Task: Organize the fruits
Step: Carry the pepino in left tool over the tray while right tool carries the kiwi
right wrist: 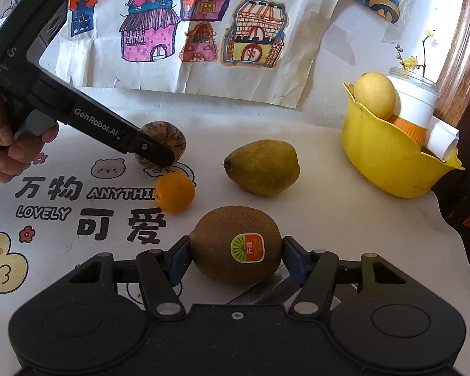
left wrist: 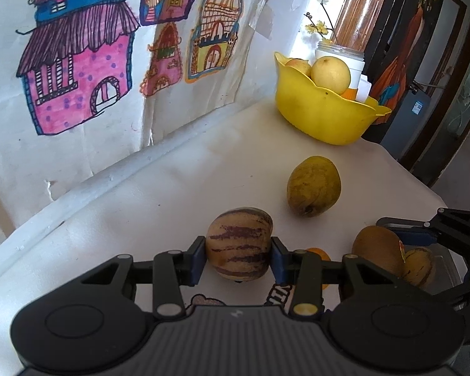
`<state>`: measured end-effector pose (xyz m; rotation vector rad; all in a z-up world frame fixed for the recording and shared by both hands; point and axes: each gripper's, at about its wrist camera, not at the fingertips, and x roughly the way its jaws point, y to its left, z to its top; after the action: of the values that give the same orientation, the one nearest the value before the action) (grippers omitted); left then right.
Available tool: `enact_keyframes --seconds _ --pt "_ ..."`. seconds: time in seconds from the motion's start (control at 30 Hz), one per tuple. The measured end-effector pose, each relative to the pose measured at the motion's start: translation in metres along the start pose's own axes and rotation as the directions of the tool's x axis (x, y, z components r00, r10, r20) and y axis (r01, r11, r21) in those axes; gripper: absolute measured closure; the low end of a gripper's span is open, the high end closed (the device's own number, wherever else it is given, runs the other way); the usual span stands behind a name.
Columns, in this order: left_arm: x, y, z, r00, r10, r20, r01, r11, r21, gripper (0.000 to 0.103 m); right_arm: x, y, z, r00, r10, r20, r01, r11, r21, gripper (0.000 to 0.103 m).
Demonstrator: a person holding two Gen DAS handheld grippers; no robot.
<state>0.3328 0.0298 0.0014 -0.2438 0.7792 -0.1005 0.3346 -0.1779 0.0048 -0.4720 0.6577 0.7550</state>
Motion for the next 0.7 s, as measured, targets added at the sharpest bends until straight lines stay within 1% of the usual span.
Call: enact_keyframes --seconds 0.17,0.37,0.53,0.7 --pt "-0.005 -0.002 -0.003 1.0 -0.004 0.005 0.003 1.0 0.01 0.057 -0.004 -0.002 -0.002 1.0 0.018 0.019 -0.019 1.0 0.017 0.04" --pt "-0.01 -0.005 -0.003 1.0 0.0 0.014 0.0 1.0 0.011 0.057 -0.013 -0.001 -0.002 0.999 0.02 0.05 -0.022 0.999 0.03 0.04" --pt "-0.019 -0.006 -0.002 1.0 0.005 0.026 -0.005 1.0 0.004 0.057 -0.029 -0.001 -0.002 0.997 0.018 0.08 -0.021 0.999 0.043 0.04" --pt "-0.03 -0.012 -0.004 0.999 0.003 0.036 -0.003 1.0 0.017 0.057 -0.048 -0.002 -0.004 0.994 0.01 0.111 -0.017 0.998 0.058 0.04"
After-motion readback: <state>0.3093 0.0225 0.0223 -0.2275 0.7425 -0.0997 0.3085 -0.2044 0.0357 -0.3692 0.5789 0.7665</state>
